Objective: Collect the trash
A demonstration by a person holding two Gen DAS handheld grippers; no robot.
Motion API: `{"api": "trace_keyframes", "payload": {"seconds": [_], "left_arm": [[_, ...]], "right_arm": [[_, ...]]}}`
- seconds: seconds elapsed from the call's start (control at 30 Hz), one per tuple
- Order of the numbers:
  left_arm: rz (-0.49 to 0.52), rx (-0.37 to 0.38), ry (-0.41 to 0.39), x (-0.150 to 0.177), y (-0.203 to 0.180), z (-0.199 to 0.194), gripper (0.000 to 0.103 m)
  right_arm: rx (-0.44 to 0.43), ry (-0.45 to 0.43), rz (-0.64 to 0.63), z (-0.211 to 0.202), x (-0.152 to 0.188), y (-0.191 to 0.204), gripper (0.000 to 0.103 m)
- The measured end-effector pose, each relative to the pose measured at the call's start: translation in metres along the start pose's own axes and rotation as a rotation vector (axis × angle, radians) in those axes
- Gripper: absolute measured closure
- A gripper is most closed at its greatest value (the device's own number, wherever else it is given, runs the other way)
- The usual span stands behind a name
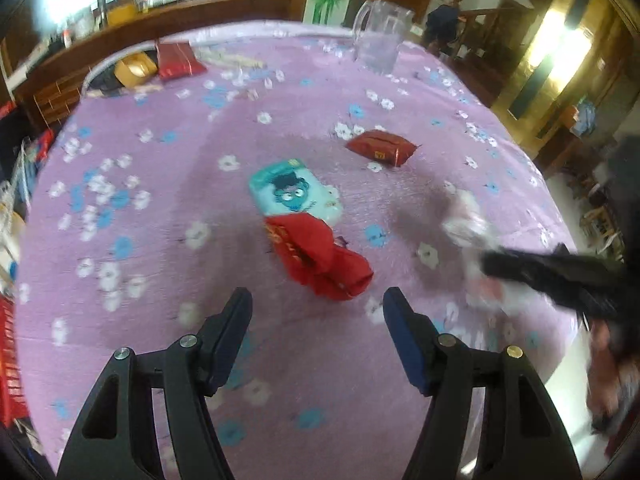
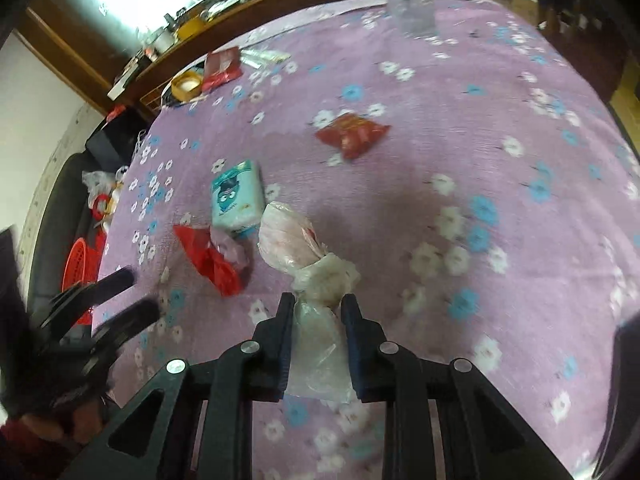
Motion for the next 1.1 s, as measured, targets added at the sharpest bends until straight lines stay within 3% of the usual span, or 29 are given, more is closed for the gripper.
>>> {"api": "trace_keyframes", "payload": {"seconds": [0.3,0.43,0.53,0.73,1.1], "left_arm": [[-0.083,-0.039,0.038,-0.023,-0.003,0.055,0.038],[-0.088,-0.047,0.036,-0.020,-0.003,0.062,0.054],[-0.068,-0.051,0.019,-0.016,-0.004,0.053,0.063],[-0.065,-0.076,-0.043,0.000,0.011,0.016,0.064],[-0.054,-0.208,-0.152,0.026,0.050,-0.060,0.064]], "right_arm": [[0.010,-0.042,0.021,-0.038,0.012,-0.018,0.078],[0.009,-0.039,0.013,-0.040,0.016,-0.017,0.078],[0.001,-0.035,0.005,-0.036,0.016,-0.011,0.078],[-0.016,-0.034,-0.036,-0.025,0.014,0.017,0.078],[-0.048,-0.025,-0.101,0.002,0.023,0.087,0.078]]}}
Point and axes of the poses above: each gripper's, at about its wrist camera, not at the fingertips, and z roughly the way its jaws point, y to its left, x to its underside, the point moved 9 cm from there along z, roughly the way its jaws point, and after that the axes turned 6 degrees about z, right-handed, at the moved point
